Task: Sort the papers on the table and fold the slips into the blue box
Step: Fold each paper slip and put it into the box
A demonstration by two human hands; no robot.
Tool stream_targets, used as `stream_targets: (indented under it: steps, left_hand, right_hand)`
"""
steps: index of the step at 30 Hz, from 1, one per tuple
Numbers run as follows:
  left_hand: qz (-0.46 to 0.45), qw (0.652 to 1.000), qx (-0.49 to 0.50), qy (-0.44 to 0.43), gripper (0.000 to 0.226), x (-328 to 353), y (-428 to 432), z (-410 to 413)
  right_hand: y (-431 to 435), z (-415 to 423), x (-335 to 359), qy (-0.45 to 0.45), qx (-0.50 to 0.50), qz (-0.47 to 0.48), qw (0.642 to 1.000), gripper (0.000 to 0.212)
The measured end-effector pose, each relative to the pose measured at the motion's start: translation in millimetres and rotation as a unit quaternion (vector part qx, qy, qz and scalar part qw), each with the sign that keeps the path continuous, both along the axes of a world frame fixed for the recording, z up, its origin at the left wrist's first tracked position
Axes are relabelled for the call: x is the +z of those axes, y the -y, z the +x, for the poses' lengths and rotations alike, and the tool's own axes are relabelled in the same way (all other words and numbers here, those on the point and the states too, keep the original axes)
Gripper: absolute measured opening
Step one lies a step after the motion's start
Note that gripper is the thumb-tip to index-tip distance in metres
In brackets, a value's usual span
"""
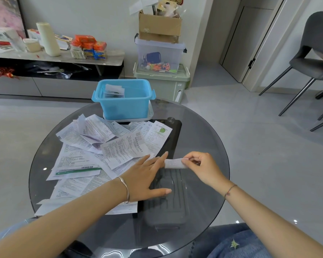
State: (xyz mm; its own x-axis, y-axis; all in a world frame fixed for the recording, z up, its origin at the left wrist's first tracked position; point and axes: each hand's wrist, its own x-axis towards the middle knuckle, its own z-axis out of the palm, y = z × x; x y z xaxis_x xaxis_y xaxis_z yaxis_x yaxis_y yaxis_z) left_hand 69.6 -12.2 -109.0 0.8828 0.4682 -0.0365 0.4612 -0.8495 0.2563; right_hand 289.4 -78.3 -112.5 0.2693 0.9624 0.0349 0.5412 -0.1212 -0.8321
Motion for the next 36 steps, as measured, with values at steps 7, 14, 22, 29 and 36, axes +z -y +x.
stream_targets:
  steps: [7,14,22,29,36]
  left_hand:
    - [0.054,0.998,-0.015,-0.014,0.086,-3,0,1]
    - [0.103,0.994,-0.016,0.027,0.083,-13,-2,3]
    - [0.059,0.996,0.0,-0.063,0.096,-5,3,8]
    - [0.064,0.995,-0.005,-0.08,0.088,-2,4,11]
    - [0.082,0.993,-0.009,-0.081,0.092,-2,5,12]
  right_hand:
    - [-9,-1,-5,-0.021,-0.05,-0.023,0.998,0.007]
    - [-14,-2,-5,0.002,-0.065,-0.035,0.997,0.007]
    - [-17,-3,-4,0.025,-0.071,-0.038,0.996,0.012]
    - [-16,-4,-4,0.046,-0.065,-0.028,0.996,0.011]
    - [7,-6,-2,0.341,0.072,0.132,0.928,0.016]
